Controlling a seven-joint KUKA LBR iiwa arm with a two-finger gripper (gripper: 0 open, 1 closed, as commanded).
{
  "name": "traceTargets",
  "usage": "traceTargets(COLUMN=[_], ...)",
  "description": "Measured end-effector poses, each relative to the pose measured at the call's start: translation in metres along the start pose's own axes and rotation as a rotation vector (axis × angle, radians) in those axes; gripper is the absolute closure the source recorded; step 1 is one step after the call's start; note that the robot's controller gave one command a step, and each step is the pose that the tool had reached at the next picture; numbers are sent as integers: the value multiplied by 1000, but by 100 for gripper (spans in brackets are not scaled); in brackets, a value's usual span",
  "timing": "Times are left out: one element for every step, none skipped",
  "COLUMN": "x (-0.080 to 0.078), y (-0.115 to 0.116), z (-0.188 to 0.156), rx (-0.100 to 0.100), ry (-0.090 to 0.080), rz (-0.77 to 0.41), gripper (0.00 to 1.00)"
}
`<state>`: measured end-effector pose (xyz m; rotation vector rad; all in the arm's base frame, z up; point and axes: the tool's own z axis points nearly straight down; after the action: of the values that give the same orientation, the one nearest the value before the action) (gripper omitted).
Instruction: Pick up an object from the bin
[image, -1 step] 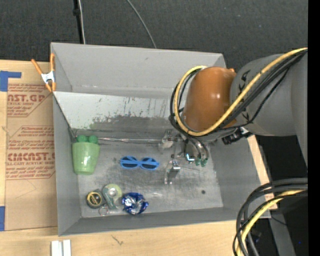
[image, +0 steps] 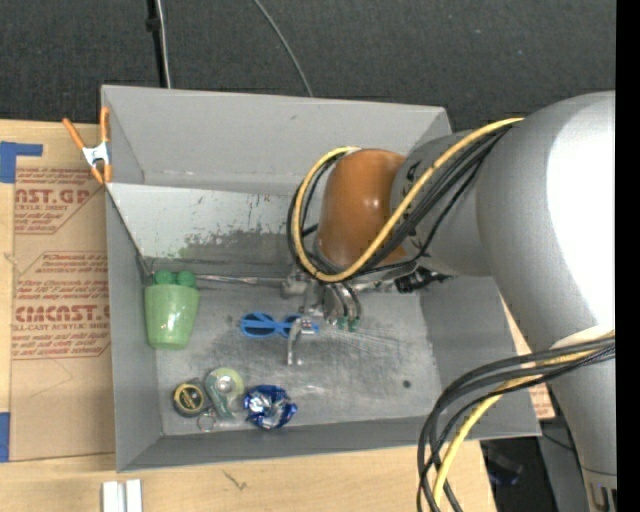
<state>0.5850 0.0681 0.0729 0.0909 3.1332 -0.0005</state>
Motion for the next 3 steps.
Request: traceTargets(x=[25,31,33], y=[7,7,7], z=[-29,-28,-2], rx=[-1,-1,-3], ry=[6,8,-2], rz=[26,119,191], gripper=[0,0,0])
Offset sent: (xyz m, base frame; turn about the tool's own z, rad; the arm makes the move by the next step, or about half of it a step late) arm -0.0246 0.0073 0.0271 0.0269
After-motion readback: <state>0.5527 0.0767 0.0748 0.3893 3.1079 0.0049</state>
